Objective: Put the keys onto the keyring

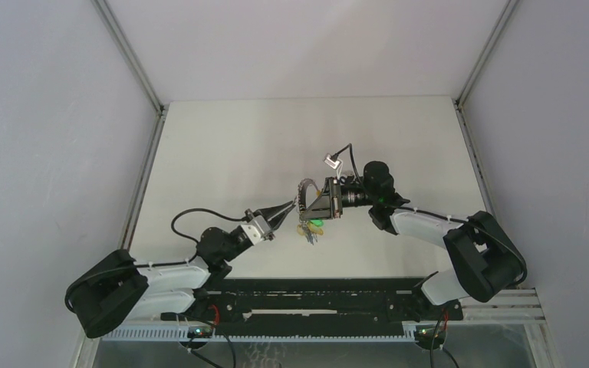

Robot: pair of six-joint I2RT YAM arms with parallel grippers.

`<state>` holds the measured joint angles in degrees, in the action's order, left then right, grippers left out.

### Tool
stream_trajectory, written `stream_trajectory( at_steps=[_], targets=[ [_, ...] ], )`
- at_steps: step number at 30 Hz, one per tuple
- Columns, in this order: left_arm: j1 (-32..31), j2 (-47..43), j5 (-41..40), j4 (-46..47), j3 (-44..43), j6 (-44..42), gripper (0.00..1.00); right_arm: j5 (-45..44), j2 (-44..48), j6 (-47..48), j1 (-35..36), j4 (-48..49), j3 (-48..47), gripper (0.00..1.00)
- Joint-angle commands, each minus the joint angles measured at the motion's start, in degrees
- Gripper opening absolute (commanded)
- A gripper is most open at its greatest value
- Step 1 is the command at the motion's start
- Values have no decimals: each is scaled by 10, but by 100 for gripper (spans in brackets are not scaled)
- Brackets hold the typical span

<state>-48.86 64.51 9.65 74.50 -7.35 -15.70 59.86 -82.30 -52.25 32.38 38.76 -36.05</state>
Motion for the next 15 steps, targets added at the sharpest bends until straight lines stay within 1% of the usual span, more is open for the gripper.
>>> stream_trajectory(
  at_steps=[1,4,9,12,15],
  targets=[
    [-5,-15,5,31,-29,5,14,-6,1,10,4,27,-25,0],
    [-6,-17,8,31,-28,3,8,-6,-1,10,3,25,-25,0],
    [-12,-32,-15,26,-17,1,5,-12,-4,11,0,10,-24,0],
    [-19,-44,-26,1,-15,-11,1,-17,-4,11,-1,4,-24,0],
    [-35,-59,-56,-41,-19,-33,0,-21,-6,11,-3,-1,-25,0]
  ],
)
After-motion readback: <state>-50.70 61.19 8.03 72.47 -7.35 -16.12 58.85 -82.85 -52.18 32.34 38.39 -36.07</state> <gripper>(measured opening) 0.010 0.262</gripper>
